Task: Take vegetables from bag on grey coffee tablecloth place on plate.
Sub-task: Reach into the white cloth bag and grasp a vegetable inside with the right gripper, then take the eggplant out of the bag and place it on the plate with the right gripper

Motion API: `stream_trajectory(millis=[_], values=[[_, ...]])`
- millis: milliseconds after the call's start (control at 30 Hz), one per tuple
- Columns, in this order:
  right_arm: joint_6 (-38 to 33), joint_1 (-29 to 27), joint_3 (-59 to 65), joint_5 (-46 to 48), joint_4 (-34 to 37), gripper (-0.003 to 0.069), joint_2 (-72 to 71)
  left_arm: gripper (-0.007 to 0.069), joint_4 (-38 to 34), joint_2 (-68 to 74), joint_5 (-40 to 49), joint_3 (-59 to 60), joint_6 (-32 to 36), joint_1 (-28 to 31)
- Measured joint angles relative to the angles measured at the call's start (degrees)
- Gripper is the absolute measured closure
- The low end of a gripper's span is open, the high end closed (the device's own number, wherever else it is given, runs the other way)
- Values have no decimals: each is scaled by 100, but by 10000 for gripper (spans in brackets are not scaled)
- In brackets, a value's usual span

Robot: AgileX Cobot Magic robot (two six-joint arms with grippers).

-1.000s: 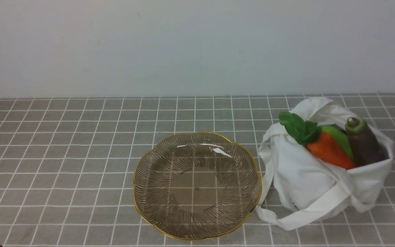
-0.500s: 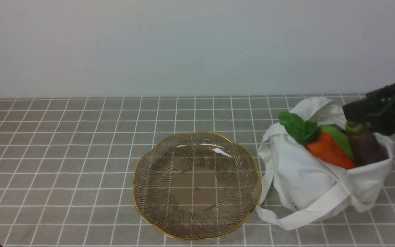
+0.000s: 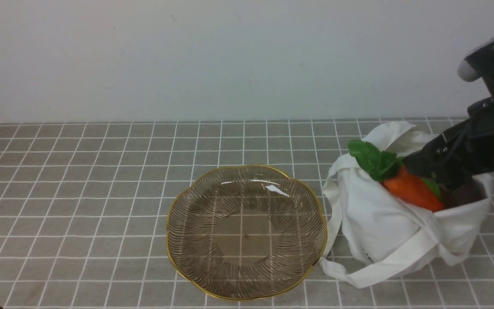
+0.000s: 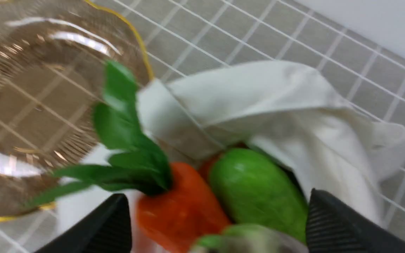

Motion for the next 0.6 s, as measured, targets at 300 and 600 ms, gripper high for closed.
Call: stream_trajectory(millis=[300, 600], values=[[843, 0, -83, 34, -866, 403, -36, 629, 0, 0, 0, 0, 0, 0], [893, 0, -904, 502, -1166, 402, -576, 629, 0, 0, 0, 0, 0, 0]])
